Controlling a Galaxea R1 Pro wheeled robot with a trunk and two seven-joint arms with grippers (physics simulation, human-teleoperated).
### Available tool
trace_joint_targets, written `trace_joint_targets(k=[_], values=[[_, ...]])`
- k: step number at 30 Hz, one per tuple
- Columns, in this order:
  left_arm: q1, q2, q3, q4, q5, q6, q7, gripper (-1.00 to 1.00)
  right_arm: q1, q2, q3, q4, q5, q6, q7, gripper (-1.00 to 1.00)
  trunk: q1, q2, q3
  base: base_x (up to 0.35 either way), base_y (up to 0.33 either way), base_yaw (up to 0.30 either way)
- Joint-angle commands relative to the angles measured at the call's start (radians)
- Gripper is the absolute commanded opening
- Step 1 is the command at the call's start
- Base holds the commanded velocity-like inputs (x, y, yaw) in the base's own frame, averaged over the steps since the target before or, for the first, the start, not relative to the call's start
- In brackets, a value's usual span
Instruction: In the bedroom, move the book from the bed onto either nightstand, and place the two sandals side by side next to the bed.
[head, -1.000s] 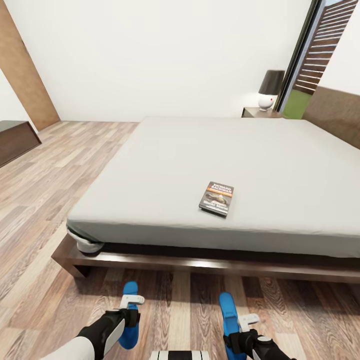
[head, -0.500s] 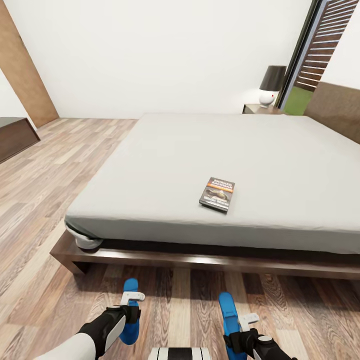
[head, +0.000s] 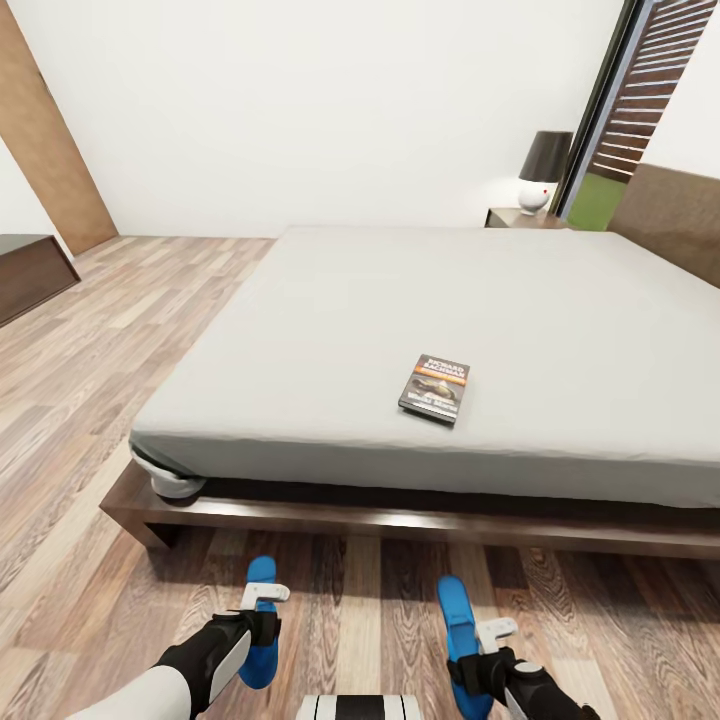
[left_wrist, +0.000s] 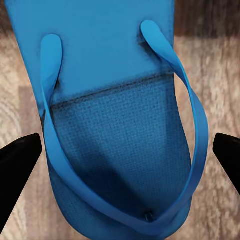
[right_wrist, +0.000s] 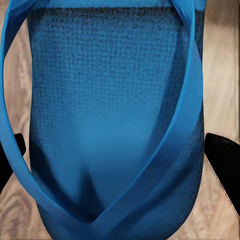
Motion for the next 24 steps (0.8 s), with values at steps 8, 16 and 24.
trace_joint_targets(k=[8,16,24], values=[[0.0,0.001,-0.008,-0.002,0.01,0.005,0.007,-1.0,-0.027,0.0,-0.001,-0.008,0.01,0.03,0.007,-1.0,0.0,0.0,-0.001,0.0,0.0,0.0],[0.0,0.001,-0.008,-0.002,0.01,0.005,0.008,-1.0,-0.033,-0.002,-0.002,-0.05,0.009,0.138,0.007,-1.0,0.0,0.0,-0.001,0.0,0.0,0.0],[0.0,0.001,-0.009,-0.002,0.01,0.005,0.008,-1.0,-0.039,-0.002,-0.001,-0.103,0.009,0.247,0.007,-1.0,0.0,0.0,-0.001,0.0,0.0,0.0]])
